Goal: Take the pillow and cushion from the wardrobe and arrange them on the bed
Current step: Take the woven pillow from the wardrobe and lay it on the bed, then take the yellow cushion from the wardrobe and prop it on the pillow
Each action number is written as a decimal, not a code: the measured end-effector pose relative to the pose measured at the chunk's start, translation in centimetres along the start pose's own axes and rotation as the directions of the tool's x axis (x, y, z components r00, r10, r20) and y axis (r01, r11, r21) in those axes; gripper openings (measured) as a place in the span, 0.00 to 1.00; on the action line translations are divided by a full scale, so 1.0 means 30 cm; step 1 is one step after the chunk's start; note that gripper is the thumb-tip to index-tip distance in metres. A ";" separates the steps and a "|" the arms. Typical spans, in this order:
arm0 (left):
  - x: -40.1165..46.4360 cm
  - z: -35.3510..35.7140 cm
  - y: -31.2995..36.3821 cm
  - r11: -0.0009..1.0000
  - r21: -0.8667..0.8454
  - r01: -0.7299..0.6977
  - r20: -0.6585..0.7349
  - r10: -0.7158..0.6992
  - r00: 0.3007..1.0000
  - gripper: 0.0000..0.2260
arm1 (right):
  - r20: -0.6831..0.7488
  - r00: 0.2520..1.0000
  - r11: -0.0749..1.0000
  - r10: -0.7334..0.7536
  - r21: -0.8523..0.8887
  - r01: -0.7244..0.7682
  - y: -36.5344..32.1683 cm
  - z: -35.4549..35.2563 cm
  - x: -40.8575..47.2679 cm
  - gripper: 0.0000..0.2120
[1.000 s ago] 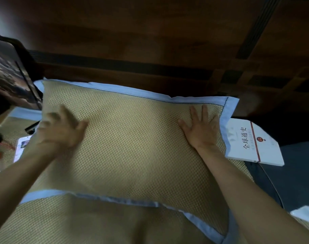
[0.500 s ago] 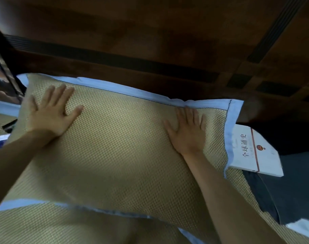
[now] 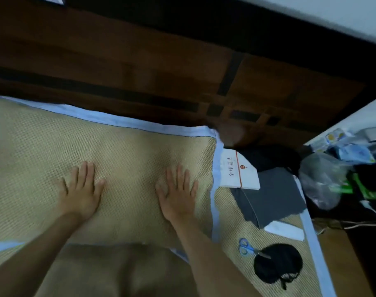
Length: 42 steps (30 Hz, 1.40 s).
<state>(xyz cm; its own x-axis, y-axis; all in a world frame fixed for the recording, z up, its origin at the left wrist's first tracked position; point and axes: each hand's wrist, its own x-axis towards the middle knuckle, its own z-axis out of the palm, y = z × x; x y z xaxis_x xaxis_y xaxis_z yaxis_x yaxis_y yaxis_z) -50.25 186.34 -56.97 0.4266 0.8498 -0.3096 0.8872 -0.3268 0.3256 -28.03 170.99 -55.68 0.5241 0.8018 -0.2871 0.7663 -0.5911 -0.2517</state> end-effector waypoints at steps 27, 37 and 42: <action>-1.345 0.289 1.982 0.332 -0.409 -0.850 0.324 0.924 0.204 0.22 | -0.211 0.463 0.508 0.861 0.291 -0.811 1.522 -0.878 -2.241 0.24; -1.877 0.358 2.507 0.071 -0.534 -0.842 0.402 0.898 -0.180 0.25 | -0.242 0.034 0.129 0.970 0.389 -0.912 1.746 -0.989 -2.650 0.23; -2.193 0.298 2.735 -0.225 -0.398 -0.890 0.399 0.831 -0.388 0.24 | -0.283 0.067 0.174 0.957 0.373 -0.911 1.757 -1.193 -2.858 0.24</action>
<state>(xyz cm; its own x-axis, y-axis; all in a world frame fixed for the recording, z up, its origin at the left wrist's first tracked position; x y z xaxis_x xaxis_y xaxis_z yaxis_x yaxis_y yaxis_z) -3.95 99.93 -17.89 0.6413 -0.7666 0.0343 -0.6489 -0.5179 0.5574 -19.26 74.25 -11.26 0.8734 -0.4871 0.0011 -0.4830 -0.8663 -0.1271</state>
